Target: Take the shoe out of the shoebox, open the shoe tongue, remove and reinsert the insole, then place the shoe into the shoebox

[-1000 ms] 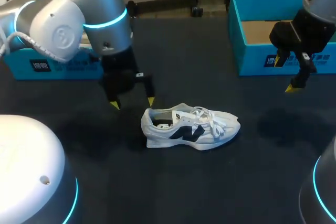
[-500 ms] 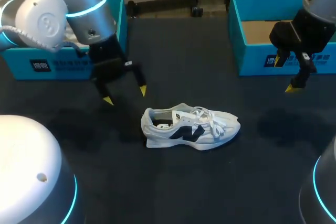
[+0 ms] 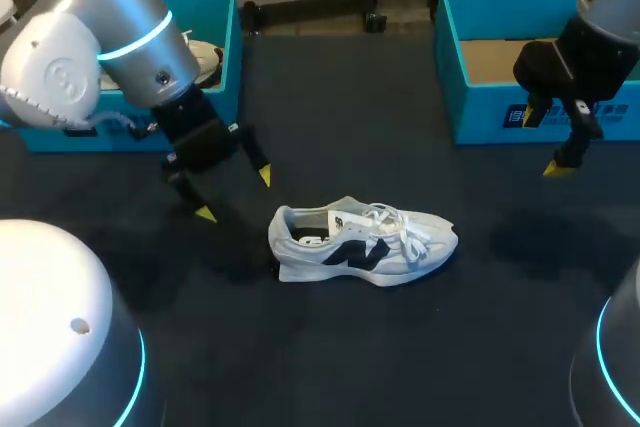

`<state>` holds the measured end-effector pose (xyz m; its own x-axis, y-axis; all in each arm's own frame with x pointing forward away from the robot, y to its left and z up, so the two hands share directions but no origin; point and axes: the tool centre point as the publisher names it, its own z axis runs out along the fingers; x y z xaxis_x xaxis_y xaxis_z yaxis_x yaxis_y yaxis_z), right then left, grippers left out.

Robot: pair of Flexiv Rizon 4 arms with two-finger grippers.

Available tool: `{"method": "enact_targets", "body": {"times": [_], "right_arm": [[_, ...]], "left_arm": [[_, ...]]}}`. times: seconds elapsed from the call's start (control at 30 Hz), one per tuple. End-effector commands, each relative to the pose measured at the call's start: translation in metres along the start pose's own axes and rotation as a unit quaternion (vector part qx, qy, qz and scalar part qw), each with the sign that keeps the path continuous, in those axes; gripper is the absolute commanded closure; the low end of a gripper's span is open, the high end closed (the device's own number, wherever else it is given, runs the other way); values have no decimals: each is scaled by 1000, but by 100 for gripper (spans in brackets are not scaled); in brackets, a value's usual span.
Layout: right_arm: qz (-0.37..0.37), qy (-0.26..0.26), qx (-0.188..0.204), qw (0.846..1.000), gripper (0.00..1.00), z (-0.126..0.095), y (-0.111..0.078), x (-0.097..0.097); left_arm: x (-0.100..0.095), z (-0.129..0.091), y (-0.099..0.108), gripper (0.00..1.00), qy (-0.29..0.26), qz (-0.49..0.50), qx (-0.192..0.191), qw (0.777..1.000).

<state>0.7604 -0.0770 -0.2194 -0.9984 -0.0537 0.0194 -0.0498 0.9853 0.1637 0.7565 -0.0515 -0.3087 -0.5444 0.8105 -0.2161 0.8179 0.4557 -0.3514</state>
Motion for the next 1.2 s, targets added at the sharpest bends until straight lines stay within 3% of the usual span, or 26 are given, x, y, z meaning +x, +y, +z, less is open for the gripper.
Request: {"method": "enact_targets", "body": {"times": [0.03,0.47,0.53,0.6,1.2], "right_arm": [[0,0,0,1000,0,1,0,0],[0,0,0,1000,0,1,0,0],[0,0,0,1000,0,1,0,0],[0,0,0,1000,0,1,0,0],[0,0,0,1000,0,1,0,0]], "left_arm": [[11,6,-3,0,-34,-37,7,999],[39,12,4,0,-81,-166,38,982],[44,10,9,0,-96,-188,50,976],[47,8,13,0,-106,-194,89,971],[47,10,12,0,-107,-204,85,969]]}}
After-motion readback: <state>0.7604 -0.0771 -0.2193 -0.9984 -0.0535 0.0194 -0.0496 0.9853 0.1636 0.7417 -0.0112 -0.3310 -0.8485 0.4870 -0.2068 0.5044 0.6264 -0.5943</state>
